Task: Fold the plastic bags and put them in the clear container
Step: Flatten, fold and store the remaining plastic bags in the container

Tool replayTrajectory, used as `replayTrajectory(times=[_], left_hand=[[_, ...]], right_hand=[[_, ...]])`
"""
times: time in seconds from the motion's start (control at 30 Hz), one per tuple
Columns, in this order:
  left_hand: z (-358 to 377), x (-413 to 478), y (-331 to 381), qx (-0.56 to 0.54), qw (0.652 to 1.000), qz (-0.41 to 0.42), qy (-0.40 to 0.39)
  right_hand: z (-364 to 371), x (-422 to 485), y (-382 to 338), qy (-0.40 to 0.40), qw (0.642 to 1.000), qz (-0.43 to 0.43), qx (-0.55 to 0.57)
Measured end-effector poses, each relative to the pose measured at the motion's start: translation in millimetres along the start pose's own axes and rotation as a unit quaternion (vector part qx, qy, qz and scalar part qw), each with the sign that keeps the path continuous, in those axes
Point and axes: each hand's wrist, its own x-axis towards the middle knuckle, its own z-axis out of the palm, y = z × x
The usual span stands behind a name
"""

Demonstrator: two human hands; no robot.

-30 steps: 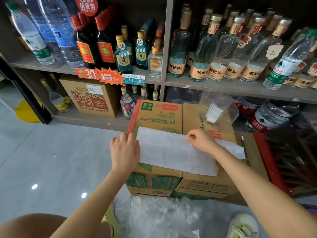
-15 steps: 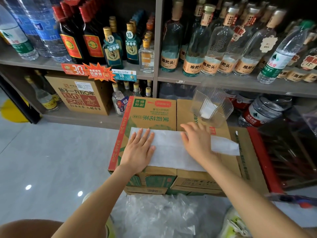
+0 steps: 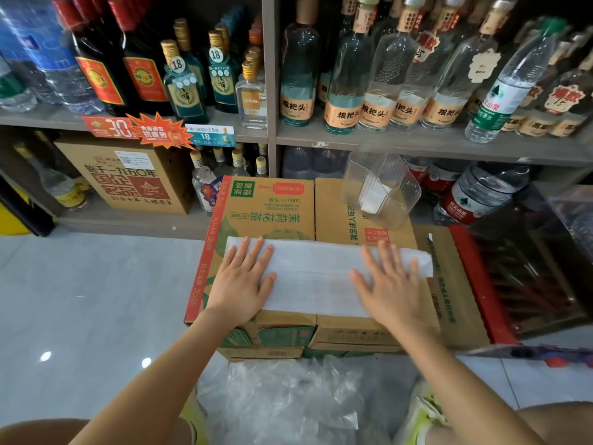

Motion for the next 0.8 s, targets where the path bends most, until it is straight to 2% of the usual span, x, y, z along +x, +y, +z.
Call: replayTrajectory(times=[0.17,0.2,0.27,0.33,0.43,0.5,0.57,0.67,0.7,0.8], left_hand=[[1,0,-2,-0.011,1.0,0.01,0.005],[1,0,-2,-0.011,1.0,0.01,0.003],[-1,-1,-1,-0.013,1.0,0.008,0.001],[-3,-1,1,-0.003,1.0,0.006,-0.009],[-6,0,-1,-0.015,1.0,0.005,-0.026],[-10,0,-5,-0.064,0.997,0.004,-0.029],[-17,-1,-7,-0.162,0.986,-0.01,-0.022],[-30,-7,-10,-0.374,0.924,-0.083,0.012],[-35,-10,-10,-0.414,0.905,-0.095,0.026],[-52,-31,-14,-0.416,0.904,-0.091,0.033]], right_hand=[[-3,-4,38,-0.015,0.999,0.039,0.004],[-4,-5,36,-0.005,0.999,0.047,0.002],[-6,-10,34,0.065,0.997,0.038,-0.003],[-5,-20,25,0.15,0.986,-0.063,0.021],[-2,-34,0,0.18,0.946,-0.259,0.076],[2,-36,-9,0.188,0.93,-0.306,0.076],[5,-36,-10,0.211,0.922,-0.314,0.084],[6,-37,-9,0.231,0.914,-0.32,0.093],[4,-37,-9,0.229,0.915,-0.318,0.101],[-5,-42,-10,0.233,0.921,-0.274,0.153]])
